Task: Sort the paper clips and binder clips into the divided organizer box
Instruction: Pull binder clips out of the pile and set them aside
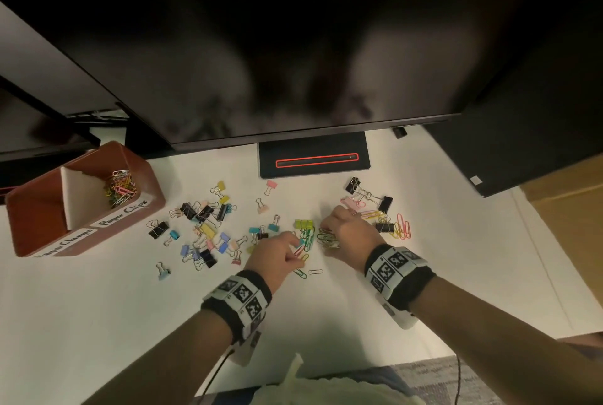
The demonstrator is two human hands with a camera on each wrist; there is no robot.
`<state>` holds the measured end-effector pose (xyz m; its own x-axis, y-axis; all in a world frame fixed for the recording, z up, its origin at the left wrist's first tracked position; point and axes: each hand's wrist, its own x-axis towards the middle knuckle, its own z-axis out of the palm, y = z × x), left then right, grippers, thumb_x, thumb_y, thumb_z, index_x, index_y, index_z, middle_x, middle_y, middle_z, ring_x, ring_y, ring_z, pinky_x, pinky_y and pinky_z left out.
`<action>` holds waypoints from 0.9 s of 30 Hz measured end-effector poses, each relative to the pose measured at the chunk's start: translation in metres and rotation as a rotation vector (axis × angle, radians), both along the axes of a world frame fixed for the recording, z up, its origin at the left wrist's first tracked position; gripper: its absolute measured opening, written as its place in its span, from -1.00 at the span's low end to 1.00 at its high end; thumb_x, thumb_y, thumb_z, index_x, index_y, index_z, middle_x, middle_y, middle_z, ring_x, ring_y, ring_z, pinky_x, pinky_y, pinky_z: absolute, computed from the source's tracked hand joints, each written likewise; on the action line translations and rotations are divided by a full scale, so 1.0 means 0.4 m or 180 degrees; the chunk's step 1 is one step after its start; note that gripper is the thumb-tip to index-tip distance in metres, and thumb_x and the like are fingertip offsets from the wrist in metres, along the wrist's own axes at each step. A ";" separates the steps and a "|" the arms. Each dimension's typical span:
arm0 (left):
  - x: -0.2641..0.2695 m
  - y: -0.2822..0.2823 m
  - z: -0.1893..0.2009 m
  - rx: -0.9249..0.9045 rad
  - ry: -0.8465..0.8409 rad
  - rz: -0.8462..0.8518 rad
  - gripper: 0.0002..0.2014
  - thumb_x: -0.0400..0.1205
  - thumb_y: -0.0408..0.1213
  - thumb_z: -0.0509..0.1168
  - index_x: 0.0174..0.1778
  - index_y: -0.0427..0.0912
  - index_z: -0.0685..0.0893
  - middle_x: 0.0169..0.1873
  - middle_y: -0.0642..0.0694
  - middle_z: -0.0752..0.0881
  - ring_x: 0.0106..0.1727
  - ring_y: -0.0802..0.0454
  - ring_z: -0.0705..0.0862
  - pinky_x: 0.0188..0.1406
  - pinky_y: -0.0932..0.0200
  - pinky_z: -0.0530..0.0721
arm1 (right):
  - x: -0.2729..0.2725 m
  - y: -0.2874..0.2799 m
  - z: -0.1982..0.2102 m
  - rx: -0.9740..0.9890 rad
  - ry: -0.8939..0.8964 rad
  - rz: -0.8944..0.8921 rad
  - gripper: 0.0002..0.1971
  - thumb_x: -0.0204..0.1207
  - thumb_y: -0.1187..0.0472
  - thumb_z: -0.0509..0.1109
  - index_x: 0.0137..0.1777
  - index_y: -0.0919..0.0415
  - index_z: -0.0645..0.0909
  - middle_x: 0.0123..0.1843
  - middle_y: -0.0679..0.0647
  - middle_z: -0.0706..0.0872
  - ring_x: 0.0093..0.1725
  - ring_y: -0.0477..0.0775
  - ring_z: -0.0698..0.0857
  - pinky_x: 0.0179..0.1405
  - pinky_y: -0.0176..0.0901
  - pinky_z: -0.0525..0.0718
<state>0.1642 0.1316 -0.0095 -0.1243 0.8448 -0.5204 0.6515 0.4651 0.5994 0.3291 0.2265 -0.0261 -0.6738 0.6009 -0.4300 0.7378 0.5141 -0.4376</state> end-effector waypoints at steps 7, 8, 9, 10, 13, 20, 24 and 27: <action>0.023 0.024 -0.034 0.0304 0.0585 0.0102 -0.82 0.55 -0.28 0.37 0.03 -0.21 0.63 -0.15 -0.10 0.61 -0.11 0.01 0.61 -0.10 0.24 0.53 | -0.025 0.013 0.003 -0.0164 -0.0025 -0.0034 -0.78 0.48 0.20 0.40 0.10 0.21 0.62 0.09 0.17 0.65 0.16 0.21 0.57 0.15 0.03 0.58; 0.019 0.026 -0.034 0.0354 0.0605 0.0103 -0.84 0.55 -0.31 0.36 0.01 -0.21 0.63 -0.09 -0.09 0.57 -0.09 0.02 0.58 -0.04 0.22 0.54 | -0.026 0.014 0.003 -0.0175 -0.0054 -0.0018 -0.80 0.49 0.19 0.39 0.09 0.21 0.63 0.08 0.17 0.65 0.15 0.20 0.57 0.15 0.03 0.58; 0.013 0.026 -0.034 0.0403 0.0601 0.0113 -0.86 0.54 -0.34 0.36 -0.01 -0.21 0.63 -0.02 -0.10 0.55 -0.06 0.01 0.57 0.04 0.18 0.57 | -0.027 0.016 0.003 -0.0181 -0.0070 0.0004 -0.80 0.49 0.19 0.39 0.08 0.21 0.64 0.08 0.17 0.65 0.14 0.19 0.57 0.16 0.02 0.57; 0.007 0.025 -0.035 0.0446 0.0596 0.0118 -0.87 0.53 -0.37 0.37 -0.03 -0.22 0.63 0.02 -0.11 0.54 -0.03 0.00 0.58 0.10 0.13 0.59 | -0.029 0.017 0.003 -0.0187 -0.0079 0.0032 -0.81 0.50 0.19 0.39 0.08 0.21 0.65 0.07 0.17 0.65 0.14 0.19 0.58 0.16 0.01 0.57; -0.013 0.018 -0.038 0.0490 0.0526 0.0166 -0.85 0.52 -0.41 0.36 -0.01 -0.23 0.60 -0.04 -0.12 0.61 -0.04 -0.03 0.64 0.04 0.13 0.63 | -0.034 0.021 0.007 -0.0201 -0.0040 0.0130 -0.83 0.50 0.22 0.38 0.06 0.21 0.68 0.08 0.16 0.65 0.13 0.17 0.59 0.16 -0.04 0.56; -0.029 0.021 -0.040 0.0291 0.0573 0.0144 -0.84 0.56 -0.34 0.33 0.04 -0.23 0.59 -0.04 -0.14 0.69 -0.02 -0.03 0.66 0.04 0.12 0.64 | -0.028 0.024 0.026 -0.0323 0.0023 0.0510 -0.78 0.51 0.25 0.34 0.14 0.21 0.61 0.09 0.18 0.69 0.12 0.19 0.62 0.13 -0.04 0.58; -0.029 0.021 -0.040 0.0327 0.0643 -0.0018 -0.85 0.59 -0.33 0.30 0.05 -0.24 0.61 -0.01 -0.15 0.67 0.01 -0.03 0.64 0.05 0.14 0.62 | -0.032 0.030 0.032 -0.0330 -0.0018 0.0718 -0.60 0.54 0.24 0.31 0.39 0.08 0.48 0.07 0.20 0.70 0.08 0.20 0.63 0.08 -0.03 0.59; -0.032 0.016 -0.047 0.0392 0.0681 -0.0149 -0.87 0.60 -0.35 0.26 0.03 -0.25 0.64 0.02 -0.15 0.60 0.03 -0.04 0.61 0.07 0.16 0.59 | -0.040 0.035 0.027 -0.0296 -0.0068 0.0837 -0.54 0.55 0.25 0.30 0.46 0.04 0.42 0.09 0.22 0.67 0.12 0.21 0.60 0.10 -0.06 0.54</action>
<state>0.1514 0.1379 -0.0283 -0.1798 0.9076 -0.3793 0.7889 0.3634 0.4956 0.3133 0.2407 -0.0152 -0.7916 0.3640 -0.4908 0.5938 0.6475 -0.4777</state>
